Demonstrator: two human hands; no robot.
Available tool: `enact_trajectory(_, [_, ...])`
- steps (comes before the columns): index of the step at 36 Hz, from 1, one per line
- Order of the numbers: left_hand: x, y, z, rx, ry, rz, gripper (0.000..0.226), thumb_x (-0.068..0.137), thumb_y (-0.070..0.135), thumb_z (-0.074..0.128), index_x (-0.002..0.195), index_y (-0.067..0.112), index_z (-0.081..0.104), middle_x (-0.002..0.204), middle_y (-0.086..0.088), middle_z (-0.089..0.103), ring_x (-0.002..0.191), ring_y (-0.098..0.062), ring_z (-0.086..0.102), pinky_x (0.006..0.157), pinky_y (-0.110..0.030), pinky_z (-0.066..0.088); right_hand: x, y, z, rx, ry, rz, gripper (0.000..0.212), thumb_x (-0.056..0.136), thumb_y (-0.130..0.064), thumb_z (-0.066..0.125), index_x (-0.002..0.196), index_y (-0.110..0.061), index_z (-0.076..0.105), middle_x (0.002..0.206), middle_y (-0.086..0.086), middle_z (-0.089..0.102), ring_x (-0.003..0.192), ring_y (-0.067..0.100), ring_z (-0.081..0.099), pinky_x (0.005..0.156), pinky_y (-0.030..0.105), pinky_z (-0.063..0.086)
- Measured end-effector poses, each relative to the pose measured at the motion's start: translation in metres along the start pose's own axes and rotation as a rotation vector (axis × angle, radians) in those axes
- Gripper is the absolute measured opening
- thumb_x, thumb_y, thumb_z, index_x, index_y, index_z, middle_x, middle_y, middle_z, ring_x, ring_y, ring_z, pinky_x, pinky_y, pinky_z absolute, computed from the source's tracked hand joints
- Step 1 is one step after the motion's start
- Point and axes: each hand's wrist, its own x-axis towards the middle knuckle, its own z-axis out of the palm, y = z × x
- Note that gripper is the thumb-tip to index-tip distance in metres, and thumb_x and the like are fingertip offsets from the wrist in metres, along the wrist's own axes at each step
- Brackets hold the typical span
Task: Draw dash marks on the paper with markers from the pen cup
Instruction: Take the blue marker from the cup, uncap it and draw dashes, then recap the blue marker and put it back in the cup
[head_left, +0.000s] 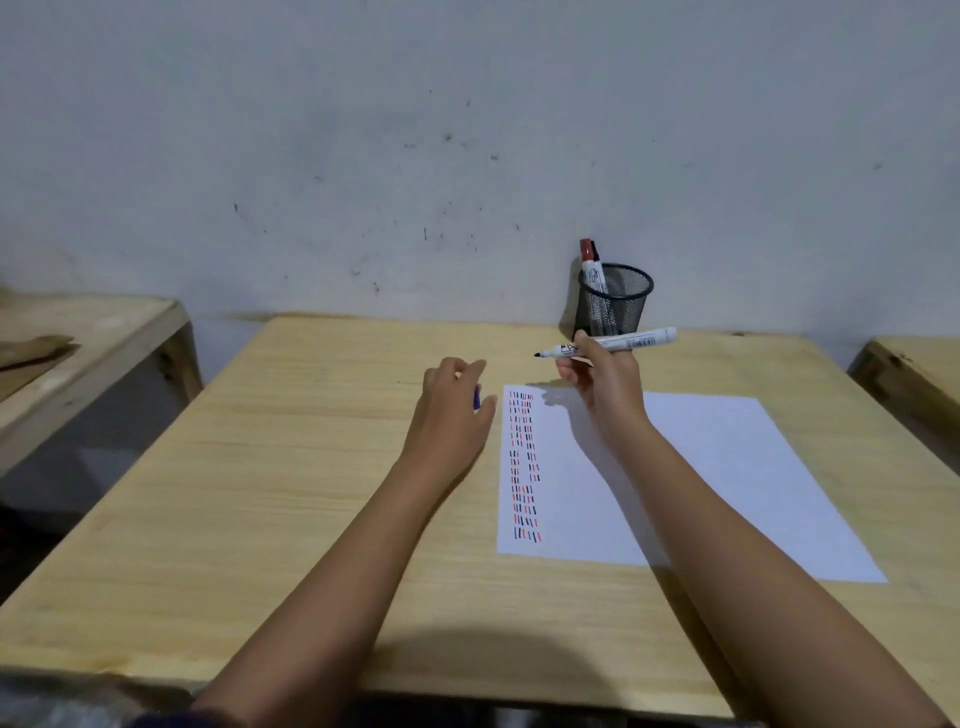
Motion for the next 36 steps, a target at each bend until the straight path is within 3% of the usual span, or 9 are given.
enact_trajectory(3, [0.007, -0.006, 0.003, 0.012, -0.092, -0.051, 0.036, 0.095, 0.021, 0.047, 0.129, 0.01, 0.052, 0.119, -0.009, 0.051, 0.116, -0.025, 0.044, 0.093, -0.034, 0.041, 0.0, -0.01, -0.003, 0.007, -0.015, -0.01, 0.011, 0.091, -0.004, 0.055, 0.079, -0.005, 0.055, 0.058, 0.005, 0.055, 0.044, 0.007, 0.055, 0.046, 0.014, 0.048])
enact_trajectory(7, [0.013, -0.004, 0.004, -0.105, -0.036, -0.105, 0.02, 0.092, 0.011, 0.051, 0.104, 0.003, 0.065, 0.101, -0.014, 0.061, 0.098, -0.029, 0.056, 0.085, -0.033, 0.046, -0.005, -0.018, -0.006, 0.017, -0.046, -0.024, 0.002, 0.088, 0.001, 0.057, 0.088, -0.001, 0.055, 0.06, 0.006, 0.054, 0.046, 0.007, 0.054, 0.048, 0.014, 0.049])
enact_trajectory(9, [0.012, 0.006, 0.002, -0.391, 0.052, -0.225, 0.012, 0.088, 0.007, 0.058, 0.094, 0.002, 0.067, 0.093, -0.011, 0.064, 0.089, -0.025, 0.061, 0.081, -0.03, 0.053, -0.009, -0.021, -0.008, 0.019, -0.053, -0.025, 0.005, 0.087, 0.001, 0.057, 0.083, -0.001, 0.057, 0.057, 0.004, 0.055, 0.046, 0.007, 0.054, 0.049, 0.013, 0.049])
enact_trajectory(12, [0.01, 0.025, -0.001, -0.831, 0.144, -0.383, 0.005, 0.084, 0.008, 0.065, 0.086, 0.007, 0.07, 0.087, -0.006, 0.067, 0.079, -0.015, 0.062, 0.06, -0.009, 0.05, -0.013, -0.023, -0.01, 0.045, -0.057, -0.024, 0.003, 0.087, 0.002, 0.056, 0.084, 0.0, 0.057, 0.048, -0.002, 0.058, 0.045, 0.006, 0.055, 0.049, 0.013, 0.049])
enact_trajectory(15, [0.01, 0.038, -0.001, -1.191, 0.08, -0.467, 0.004, 0.084, 0.009, 0.067, 0.087, 0.011, 0.069, 0.088, -0.002, 0.07, 0.079, -0.007, 0.067, 0.067, -0.014, 0.053, -0.017, -0.025, -0.009, 0.07, -0.042, -0.028, 0.002, 0.087, 0.002, 0.056, 0.088, 0.001, 0.058, 0.049, -0.001, 0.059, 0.046, 0.006, 0.057, 0.049, 0.013, 0.05])
enact_trajectory(18, [0.011, 0.048, -0.002, -1.407, 0.055, -0.488, 0.009, 0.084, 0.002, 0.064, 0.092, 0.004, 0.067, 0.086, -0.003, 0.07, 0.072, -0.002, 0.07, 0.072, -0.012, 0.055, -0.021, -0.028, -0.008, 0.083, -0.046, -0.029, 0.002, 0.087, 0.001, 0.057, 0.086, 0.001, 0.058, 0.049, -0.001, 0.06, 0.046, 0.006, 0.057, 0.049, 0.013, 0.05])
enact_trajectory(26, [0.01, 0.062, -0.001, -1.477, 0.03, -0.459, 0.008, 0.082, 0.0, 0.066, 0.085, 0.006, 0.069, 0.074, 0.001, 0.074, 0.072, -0.006, 0.068, 0.075, -0.013, 0.055, -0.03, -0.033, -0.009, 0.072, -0.052, -0.032, 0.008, 0.087, 0.0, 0.057, 0.079, -0.003, 0.059, 0.05, -0.001, 0.059, 0.047, 0.007, 0.056, 0.051, 0.013, 0.05])
enact_trajectory(30, [0.007, 0.066, 0.001, -1.415, 0.013, -0.43, 0.007, 0.08, 0.005, 0.069, 0.081, 0.011, 0.071, 0.073, 0.003, 0.073, 0.08, -0.012, 0.065, 0.087, -0.021, 0.051, -0.031, -0.032, -0.009, 0.034, -0.086, -0.028, 0.008, 0.086, -0.001, 0.058, 0.079, -0.002, 0.058, 0.051, -0.001, 0.06, 0.048, 0.008, 0.056, 0.052, 0.014, 0.05])
enact_trajectory(36, [0.005, 0.069, 0.0, -1.354, 0.005, -0.418, 0.01, 0.079, 0.009, 0.072, 0.073, 0.016, 0.074, 0.075, -0.001, 0.072, 0.084, -0.018, 0.063, 0.093, -0.031, 0.048, -0.033, -0.03, -0.009, 0.013, -0.167, -0.003, 0.009, 0.088, -0.003, 0.059, 0.079, -0.003, 0.058, 0.053, 0.001, 0.06, 0.05, 0.009, 0.055, 0.056, 0.015, 0.051])
